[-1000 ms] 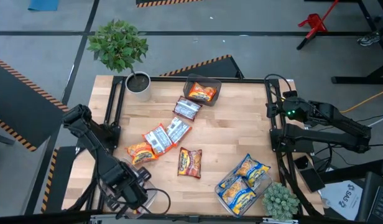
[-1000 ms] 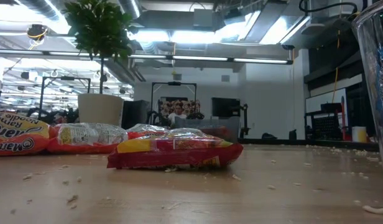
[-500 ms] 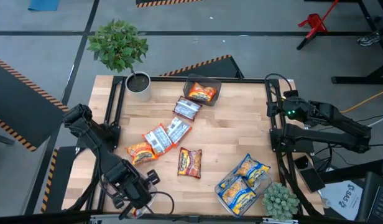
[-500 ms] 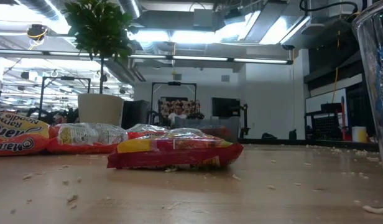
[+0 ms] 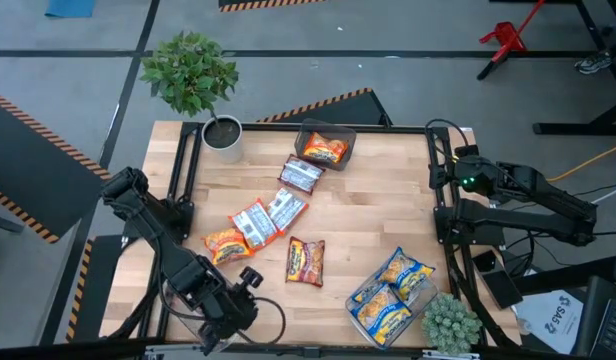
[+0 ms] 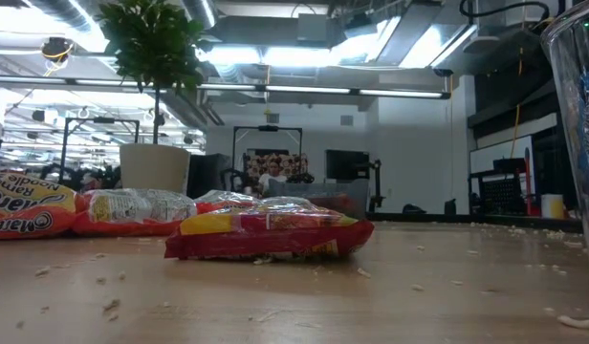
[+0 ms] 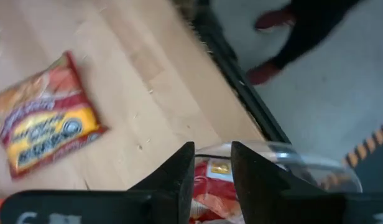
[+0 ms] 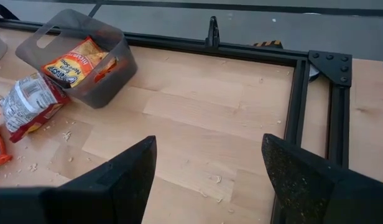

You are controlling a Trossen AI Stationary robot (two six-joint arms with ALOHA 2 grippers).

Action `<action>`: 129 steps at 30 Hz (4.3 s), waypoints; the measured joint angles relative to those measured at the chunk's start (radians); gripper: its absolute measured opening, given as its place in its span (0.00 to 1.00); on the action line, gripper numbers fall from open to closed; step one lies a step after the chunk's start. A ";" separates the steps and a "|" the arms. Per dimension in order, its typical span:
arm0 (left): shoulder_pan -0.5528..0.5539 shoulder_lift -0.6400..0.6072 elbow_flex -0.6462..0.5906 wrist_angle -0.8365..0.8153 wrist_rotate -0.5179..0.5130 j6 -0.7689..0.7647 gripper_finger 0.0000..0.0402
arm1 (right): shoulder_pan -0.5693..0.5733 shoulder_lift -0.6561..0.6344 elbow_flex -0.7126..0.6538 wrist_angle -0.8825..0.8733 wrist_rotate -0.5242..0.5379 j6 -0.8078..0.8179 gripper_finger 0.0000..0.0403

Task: Sort Maruchan noodles
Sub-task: Put the orange noodle pack into the black bin

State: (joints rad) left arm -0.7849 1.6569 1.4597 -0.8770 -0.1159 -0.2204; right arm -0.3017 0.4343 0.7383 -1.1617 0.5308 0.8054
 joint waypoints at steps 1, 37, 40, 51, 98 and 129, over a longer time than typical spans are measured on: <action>0.001 0.000 0.000 0.000 -0.014 -0.045 0.25 | 0.000 0.000 0.000 0.000 0.000 0.000 0.70; 0.506 -0.255 -0.162 0.038 -0.362 -0.740 0.25 | 0.000 0.000 0.000 0.010 0.000 0.011 0.70; 0.557 -0.254 -0.268 0.150 -0.286 -0.733 0.25 | 0.000 0.000 0.000 0.010 0.000 0.013 0.70; 0.777 -0.253 -0.557 0.314 -0.110 -0.716 0.29 | 0.000 0.000 0.000 0.009 -0.018 0.030 0.70; 1.014 -0.268 -0.799 0.357 0.424 -0.451 0.60 | 0.000 0.000 0.000 0.008 0.015 0.028 0.70; 0.988 -0.164 -0.797 0.474 0.569 -0.565 0.02 | 0.000 0.000 0.000 0.008 0.019 0.028 0.70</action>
State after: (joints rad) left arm 0.2030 1.4930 0.6627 -0.4030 0.4535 -0.7852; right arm -0.3016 0.4343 0.7380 -1.1538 0.5497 0.8331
